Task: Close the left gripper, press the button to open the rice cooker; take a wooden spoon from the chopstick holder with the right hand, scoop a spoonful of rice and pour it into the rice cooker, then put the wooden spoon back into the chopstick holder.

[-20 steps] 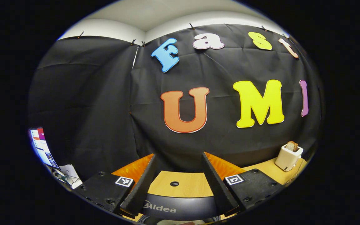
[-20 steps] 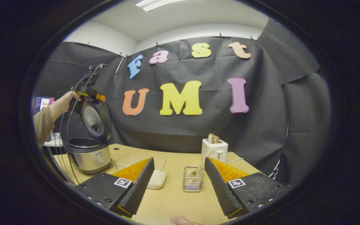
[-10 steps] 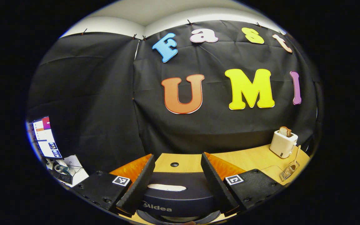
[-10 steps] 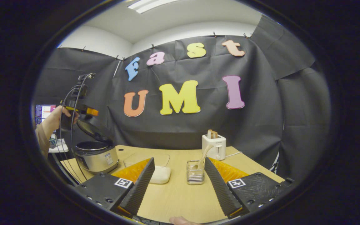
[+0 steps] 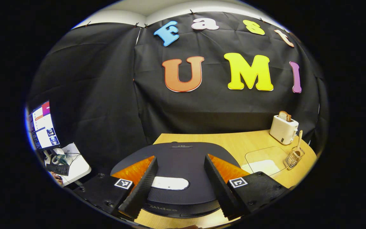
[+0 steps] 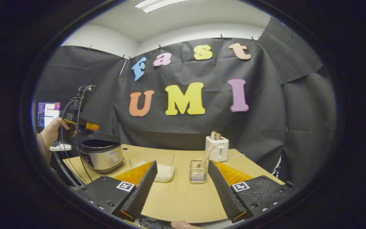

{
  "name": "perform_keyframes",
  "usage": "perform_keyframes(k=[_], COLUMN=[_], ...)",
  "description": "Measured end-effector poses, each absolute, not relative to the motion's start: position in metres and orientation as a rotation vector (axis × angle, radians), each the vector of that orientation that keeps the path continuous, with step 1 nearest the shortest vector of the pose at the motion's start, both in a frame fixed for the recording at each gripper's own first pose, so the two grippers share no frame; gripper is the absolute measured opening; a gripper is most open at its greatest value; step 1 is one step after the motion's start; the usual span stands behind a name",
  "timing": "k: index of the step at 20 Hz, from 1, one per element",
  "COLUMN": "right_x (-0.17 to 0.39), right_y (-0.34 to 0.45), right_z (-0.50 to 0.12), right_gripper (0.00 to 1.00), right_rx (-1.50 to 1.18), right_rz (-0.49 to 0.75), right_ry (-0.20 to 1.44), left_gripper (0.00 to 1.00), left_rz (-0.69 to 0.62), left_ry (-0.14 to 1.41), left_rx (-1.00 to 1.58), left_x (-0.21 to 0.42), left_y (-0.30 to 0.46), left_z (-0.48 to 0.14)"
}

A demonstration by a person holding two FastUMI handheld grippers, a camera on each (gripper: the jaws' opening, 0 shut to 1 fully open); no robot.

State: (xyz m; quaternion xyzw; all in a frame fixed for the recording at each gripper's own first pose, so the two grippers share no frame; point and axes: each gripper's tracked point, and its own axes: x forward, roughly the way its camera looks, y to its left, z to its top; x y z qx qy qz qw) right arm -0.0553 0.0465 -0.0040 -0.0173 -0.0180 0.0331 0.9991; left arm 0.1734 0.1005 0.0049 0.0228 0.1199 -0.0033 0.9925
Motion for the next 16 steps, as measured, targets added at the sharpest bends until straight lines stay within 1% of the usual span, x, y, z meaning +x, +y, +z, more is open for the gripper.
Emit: perform_keyframes(k=[1, 5, 12, 16], right_x=[-0.056, -0.056, -0.055, -0.055], right_y=[0.046, 0.047, 0.052, 0.058], right_z=[-0.004, -0.005, -0.011, -0.017], right_gripper=[0.95, 0.95, 0.95, 0.95], right_rx=[-0.032, -0.030, -0.035, -0.039], right_rz=[0.066, 0.070, 0.080, 0.093], right_ry=[-0.034, -0.030, -0.013, 0.005], left_gripper=[0.95, 0.93, 0.93, 0.93], left_rz=[-0.007, -0.013, -0.012, 0.003], left_ry=[0.243, 0.242, 0.257, 0.194], left_rx=[0.046, 0.032, 0.014, 0.015], left_x=[0.169, 0.152, 0.128, 0.121], left_y=[0.100, 0.101, 0.105, 0.105], left_z=[0.002, -0.010, -0.033, -0.033])
